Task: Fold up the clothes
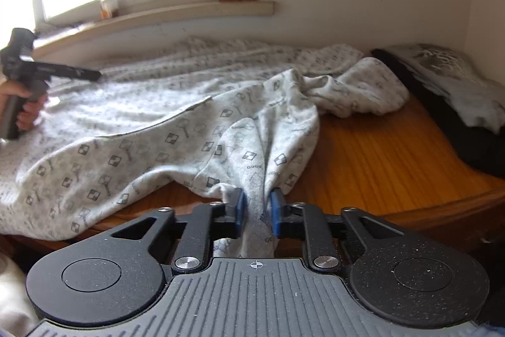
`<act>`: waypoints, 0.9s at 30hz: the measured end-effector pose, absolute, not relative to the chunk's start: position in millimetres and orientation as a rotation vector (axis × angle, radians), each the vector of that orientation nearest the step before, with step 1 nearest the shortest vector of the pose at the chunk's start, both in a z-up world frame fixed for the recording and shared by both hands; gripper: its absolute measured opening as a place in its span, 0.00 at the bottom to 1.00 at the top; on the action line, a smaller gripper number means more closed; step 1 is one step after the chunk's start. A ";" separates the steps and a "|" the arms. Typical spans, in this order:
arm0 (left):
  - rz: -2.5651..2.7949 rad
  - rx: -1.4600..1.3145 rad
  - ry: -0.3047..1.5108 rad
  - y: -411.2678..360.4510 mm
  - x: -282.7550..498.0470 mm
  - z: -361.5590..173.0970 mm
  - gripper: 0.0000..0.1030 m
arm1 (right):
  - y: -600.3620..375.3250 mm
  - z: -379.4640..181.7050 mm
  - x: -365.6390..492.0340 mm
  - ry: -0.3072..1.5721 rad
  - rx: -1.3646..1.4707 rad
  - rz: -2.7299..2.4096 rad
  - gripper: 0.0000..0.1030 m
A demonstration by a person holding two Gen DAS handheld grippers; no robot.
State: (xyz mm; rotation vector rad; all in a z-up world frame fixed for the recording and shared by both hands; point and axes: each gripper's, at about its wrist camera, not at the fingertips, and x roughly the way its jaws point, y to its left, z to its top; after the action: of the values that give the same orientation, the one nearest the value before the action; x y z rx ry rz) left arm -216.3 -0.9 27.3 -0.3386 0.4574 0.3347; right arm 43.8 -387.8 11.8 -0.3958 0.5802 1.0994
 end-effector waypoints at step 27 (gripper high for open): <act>0.271 -0.353 0.443 -12.0 -218.4 25.6 0.98 | -237.9 44.5 38.5 0.516 -0.728 1.015 0.53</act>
State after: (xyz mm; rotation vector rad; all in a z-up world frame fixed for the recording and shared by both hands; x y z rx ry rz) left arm -218.4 -12.0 25.6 -0.3525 0.4434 0.2710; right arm 38.5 -237.9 44.5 -0.7276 0.5155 1.0152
